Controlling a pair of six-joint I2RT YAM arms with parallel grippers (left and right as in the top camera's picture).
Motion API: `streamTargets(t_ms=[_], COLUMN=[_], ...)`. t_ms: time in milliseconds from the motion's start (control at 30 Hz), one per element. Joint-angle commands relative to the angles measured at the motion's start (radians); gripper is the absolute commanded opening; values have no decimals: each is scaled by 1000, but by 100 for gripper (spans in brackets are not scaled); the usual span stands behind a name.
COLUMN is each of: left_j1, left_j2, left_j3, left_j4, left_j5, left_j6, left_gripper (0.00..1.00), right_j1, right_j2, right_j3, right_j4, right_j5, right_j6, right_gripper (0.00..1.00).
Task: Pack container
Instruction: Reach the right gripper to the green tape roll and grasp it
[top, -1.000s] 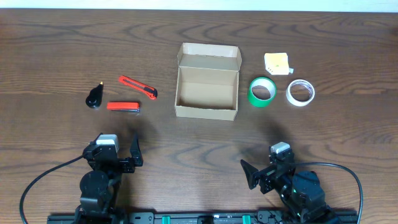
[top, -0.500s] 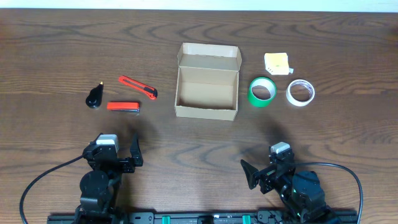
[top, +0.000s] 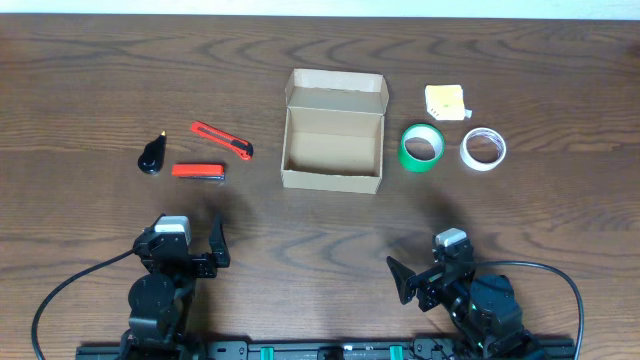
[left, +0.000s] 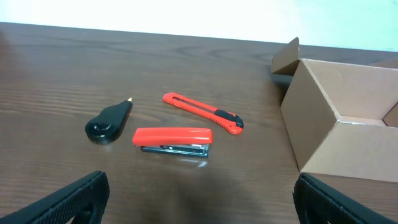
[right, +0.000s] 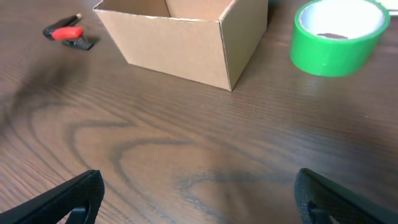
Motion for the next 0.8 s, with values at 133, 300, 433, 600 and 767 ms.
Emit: streamTargets(t_ms=[133,300,433,600,767], left_j1=[5,5,5,5,5], left_j2=[-8,-8,-8,-8,-8], left_j3=[-26,-26,-26,-26,-26], left_j4=[-2,-2,-2,-2,-2], left_j5=[-6,-6,-6,-6,-6], left_j6=[21,21,21,21,21], left_gripper=[95,95,95,95,95], right_j1=[6,5,0,-55,-143], right_j2=[-8,-8,-6,78,301], right_j3=[-3,-3,-3,40,183], right_j4=[2,27,160,283,259], right_j5=[-16,-16,-12,-13,-66], right_j6=[368,404,325,275,140], right_gripper=[99,99,99,99,99])
